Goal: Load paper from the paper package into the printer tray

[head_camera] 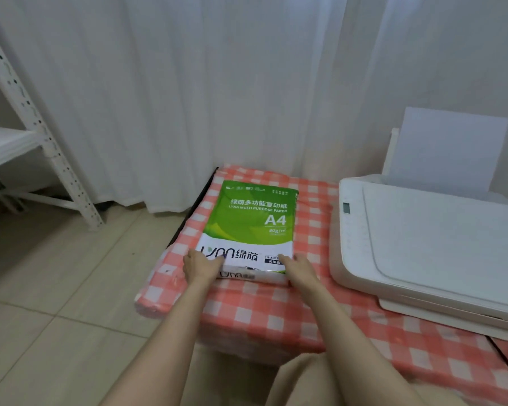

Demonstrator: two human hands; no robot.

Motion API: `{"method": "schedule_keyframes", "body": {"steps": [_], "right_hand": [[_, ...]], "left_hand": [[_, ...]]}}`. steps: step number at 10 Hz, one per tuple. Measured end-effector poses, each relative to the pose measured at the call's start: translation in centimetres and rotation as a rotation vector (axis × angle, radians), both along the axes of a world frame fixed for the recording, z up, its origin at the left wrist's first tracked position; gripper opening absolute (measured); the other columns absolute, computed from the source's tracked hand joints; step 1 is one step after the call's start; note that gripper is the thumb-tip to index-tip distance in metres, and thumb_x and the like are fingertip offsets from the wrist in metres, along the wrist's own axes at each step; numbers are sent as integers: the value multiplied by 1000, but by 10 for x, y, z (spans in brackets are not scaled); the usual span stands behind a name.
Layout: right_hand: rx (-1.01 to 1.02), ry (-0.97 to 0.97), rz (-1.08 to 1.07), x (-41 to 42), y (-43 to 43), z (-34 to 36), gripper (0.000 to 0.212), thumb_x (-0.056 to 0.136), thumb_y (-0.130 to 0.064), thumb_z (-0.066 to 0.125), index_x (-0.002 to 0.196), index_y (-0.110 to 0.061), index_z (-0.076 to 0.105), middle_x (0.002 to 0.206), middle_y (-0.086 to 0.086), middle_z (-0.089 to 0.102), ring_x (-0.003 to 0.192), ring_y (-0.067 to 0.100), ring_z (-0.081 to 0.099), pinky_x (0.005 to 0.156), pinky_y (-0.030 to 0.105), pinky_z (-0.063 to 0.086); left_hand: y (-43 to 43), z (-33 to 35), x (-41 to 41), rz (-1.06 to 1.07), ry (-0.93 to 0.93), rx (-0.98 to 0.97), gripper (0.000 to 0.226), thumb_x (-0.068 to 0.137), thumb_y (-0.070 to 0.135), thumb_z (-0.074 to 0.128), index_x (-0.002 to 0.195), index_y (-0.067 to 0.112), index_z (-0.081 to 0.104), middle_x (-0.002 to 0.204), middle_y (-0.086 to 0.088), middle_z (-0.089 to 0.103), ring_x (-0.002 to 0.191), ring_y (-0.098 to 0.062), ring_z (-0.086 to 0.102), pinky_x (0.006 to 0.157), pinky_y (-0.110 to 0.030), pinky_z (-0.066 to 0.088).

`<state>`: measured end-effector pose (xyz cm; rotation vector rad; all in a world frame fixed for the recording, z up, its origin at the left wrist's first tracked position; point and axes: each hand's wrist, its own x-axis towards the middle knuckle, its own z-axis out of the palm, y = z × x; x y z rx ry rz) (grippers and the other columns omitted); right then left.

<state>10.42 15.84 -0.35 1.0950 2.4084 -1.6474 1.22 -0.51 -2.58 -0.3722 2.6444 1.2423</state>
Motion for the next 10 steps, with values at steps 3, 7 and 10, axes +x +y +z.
{"method": "schedule_keyframes", "body": {"steps": [3, 7, 10], "right_hand": [[94, 74, 106, -21, -7, -13, 39, 84, -3, 49, 121, -7, 61, 123, 14, 65, 114, 30, 59, 89, 31, 46], [29, 72, 116, -16, -5, -9, 40, 88, -8, 52, 128, -8, 54, 130, 11, 60, 118, 29, 56, 100, 36, 44], [-62, 170, 70, 23, -6, 79, 41, 93, -6, 49, 133, 0, 45, 106, 5, 52, 107, 29, 54, 96, 46, 46]], "left_hand": [[-4, -13, -21, -37, 111, -18, 68, 76, 15, 73, 129, -11, 39, 131, -29, 46, 125, -39, 40, 103, -39, 33], [-4, -8, -14, -15, 87, -49, 68, 79, 19, 68, 132, -8, 35, 136, -28, 39, 129, -39, 35, 105, -43, 33], [23, 52, 6, -96, 130, -24, 56, 84, 14, 57, 131, -9, 37, 138, -27, 39, 130, -40, 35, 105, -43, 34]]}}
